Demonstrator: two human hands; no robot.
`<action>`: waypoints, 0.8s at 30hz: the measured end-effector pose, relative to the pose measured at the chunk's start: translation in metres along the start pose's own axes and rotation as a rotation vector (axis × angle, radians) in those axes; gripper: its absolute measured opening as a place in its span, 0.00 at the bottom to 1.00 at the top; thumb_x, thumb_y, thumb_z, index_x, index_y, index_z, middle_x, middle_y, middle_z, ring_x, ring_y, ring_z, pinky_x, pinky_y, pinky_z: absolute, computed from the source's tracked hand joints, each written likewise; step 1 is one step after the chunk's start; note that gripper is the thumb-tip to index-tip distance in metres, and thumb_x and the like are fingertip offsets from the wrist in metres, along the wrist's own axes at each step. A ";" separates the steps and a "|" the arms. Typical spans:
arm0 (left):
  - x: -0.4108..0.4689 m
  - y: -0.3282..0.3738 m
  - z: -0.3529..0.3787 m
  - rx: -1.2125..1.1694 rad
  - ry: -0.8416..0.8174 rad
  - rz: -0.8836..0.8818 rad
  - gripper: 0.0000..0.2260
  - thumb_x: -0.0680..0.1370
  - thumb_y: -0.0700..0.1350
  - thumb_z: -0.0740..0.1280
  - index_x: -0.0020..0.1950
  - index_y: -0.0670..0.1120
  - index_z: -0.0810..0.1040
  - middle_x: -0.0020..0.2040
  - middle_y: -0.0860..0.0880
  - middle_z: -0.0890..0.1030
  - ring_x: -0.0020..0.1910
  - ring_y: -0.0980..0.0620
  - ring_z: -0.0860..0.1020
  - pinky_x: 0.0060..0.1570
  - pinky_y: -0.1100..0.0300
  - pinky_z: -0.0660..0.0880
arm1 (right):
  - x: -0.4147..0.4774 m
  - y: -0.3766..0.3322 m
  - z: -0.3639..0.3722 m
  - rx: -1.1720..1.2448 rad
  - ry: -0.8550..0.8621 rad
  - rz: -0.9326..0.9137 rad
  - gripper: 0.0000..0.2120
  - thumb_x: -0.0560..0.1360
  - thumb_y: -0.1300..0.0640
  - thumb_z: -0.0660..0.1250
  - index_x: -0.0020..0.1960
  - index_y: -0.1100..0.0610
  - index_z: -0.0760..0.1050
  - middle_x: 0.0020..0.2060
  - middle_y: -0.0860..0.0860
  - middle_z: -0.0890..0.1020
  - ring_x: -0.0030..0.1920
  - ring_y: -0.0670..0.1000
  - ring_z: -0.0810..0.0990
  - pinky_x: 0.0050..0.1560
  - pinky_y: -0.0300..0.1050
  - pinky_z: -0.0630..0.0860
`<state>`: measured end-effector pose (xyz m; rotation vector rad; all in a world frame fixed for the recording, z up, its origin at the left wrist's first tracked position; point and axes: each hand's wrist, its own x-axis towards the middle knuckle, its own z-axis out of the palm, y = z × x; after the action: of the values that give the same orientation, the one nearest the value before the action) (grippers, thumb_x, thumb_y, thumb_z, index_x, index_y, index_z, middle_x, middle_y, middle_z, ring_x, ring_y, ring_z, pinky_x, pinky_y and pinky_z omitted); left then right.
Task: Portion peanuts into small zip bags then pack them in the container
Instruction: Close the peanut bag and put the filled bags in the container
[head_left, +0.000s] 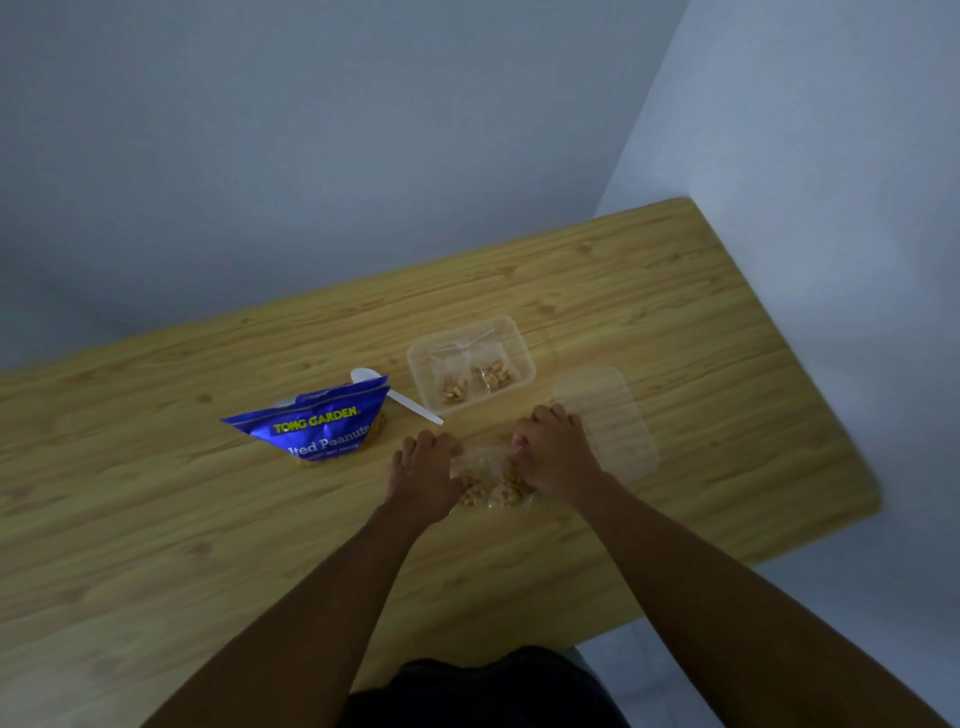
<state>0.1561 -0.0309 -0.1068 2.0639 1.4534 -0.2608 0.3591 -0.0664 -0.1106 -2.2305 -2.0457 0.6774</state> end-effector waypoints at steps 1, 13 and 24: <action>-0.001 0.000 0.000 -0.010 -0.005 -0.014 0.18 0.75 0.53 0.68 0.64 0.53 0.72 0.62 0.49 0.70 0.63 0.45 0.67 0.61 0.51 0.65 | 0.000 0.001 -0.002 0.038 -0.006 -0.003 0.05 0.70 0.53 0.65 0.44 0.51 0.79 0.45 0.51 0.77 0.55 0.58 0.74 0.55 0.54 0.68; -0.013 -0.004 -0.012 -0.520 -0.078 -0.143 0.15 0.71 0.44 0.75 0.52 0.49 0.72 0.45 0.52 0.80 0.43 0.51 0.79 0.35 0.59 0.73 | 0.003 -0.002 -0.012 0.071 -0.133 0.001 0.12 0.71 0.54 0.73 0.54 0.51 0.84 0.50 0.51 0.86 0.56 0.55 0.81 0.57 0.47 0.75; -0.027 -0.008 -0.028 -0.559 -0.032 -0.035 0.08 0.75 0.47 0.74 0.39 0.46 0.79 0.41 0.51 0.81 0.40 0.57 0.78 0.40 0.63 0.72 | -0.004 0.000 -0.040 0.290 -0.342 -0.009 0.02 0.68 0.64 0.73 0.37 0.59 0.81 0.37 0.52 0.85 0.39 0.47 0.84 0.40 0.41 0.79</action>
<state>0.1342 -0.0342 -0.0741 1.5750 1.3534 0.0942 0.3725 -0.0595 -0.0737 -2.0520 -1.9278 1.3393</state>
